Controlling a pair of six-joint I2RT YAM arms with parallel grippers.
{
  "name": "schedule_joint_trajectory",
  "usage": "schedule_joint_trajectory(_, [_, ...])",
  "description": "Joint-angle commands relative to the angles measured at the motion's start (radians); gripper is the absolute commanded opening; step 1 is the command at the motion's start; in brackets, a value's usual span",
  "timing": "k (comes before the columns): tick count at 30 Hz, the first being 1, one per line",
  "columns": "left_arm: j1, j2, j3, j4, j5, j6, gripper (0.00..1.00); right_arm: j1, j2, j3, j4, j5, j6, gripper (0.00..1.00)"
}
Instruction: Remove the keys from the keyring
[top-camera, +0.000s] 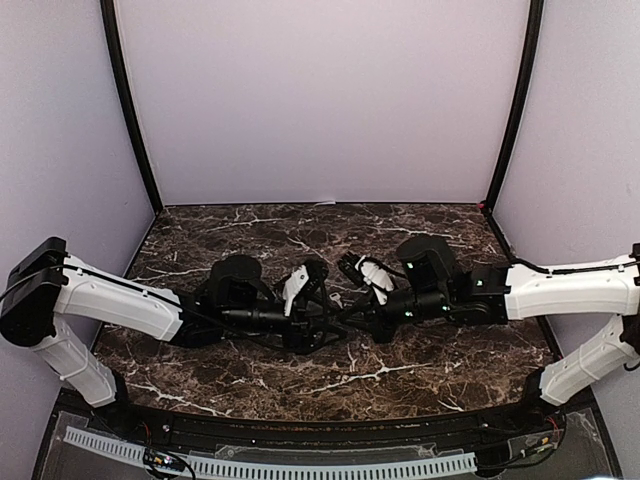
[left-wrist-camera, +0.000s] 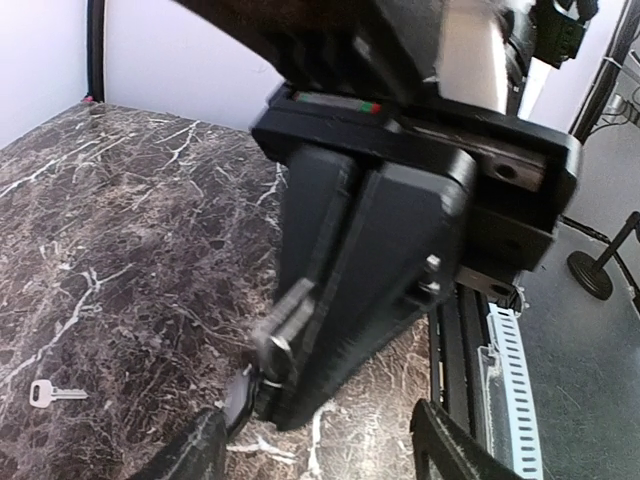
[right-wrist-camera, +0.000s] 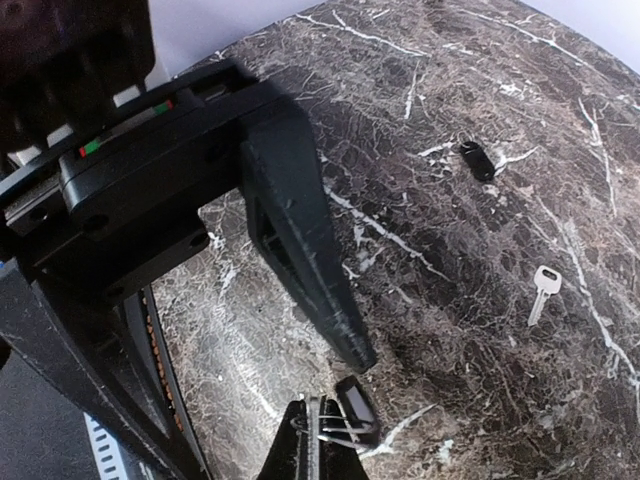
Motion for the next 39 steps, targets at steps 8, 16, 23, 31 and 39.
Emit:
schedule_joint_trajectory(8, [0.002,-0.022,0.017,-0.054,0.033,0.087,0.62,-0.024,0.018,0.110,-0.229,-0.196,-0.025,0.00])
schedule_joint_trajectory(16, [0.003,-0.022,0.026,-0.001,0.252,0.018,0.67,-0.025,0.061,0.139,-0.326,-0.419,-0.111,0.00])
schedule_joint_trajectory(23, [0.001,-0.036,0.027,-0.028,0.312,-0.006,0.65,-0.026,0.084,0.141,-0.393,-0.494,-0.130,0.00])
schedule_joint_trajectory(31, [-0.038,-0.087,0.007,-0.071,0.015,-0.035,0.65,-0.026,0.089,0.161,-0.390,-0.411,-0.060,0.00])
schedule_joint_trajectory(39, [-0.040,-0.090,-0.063,0.089,-0.075,-0.172,0.59,-0.070,0.122,0.177,-0.358,-0.308,0.074,0.00])
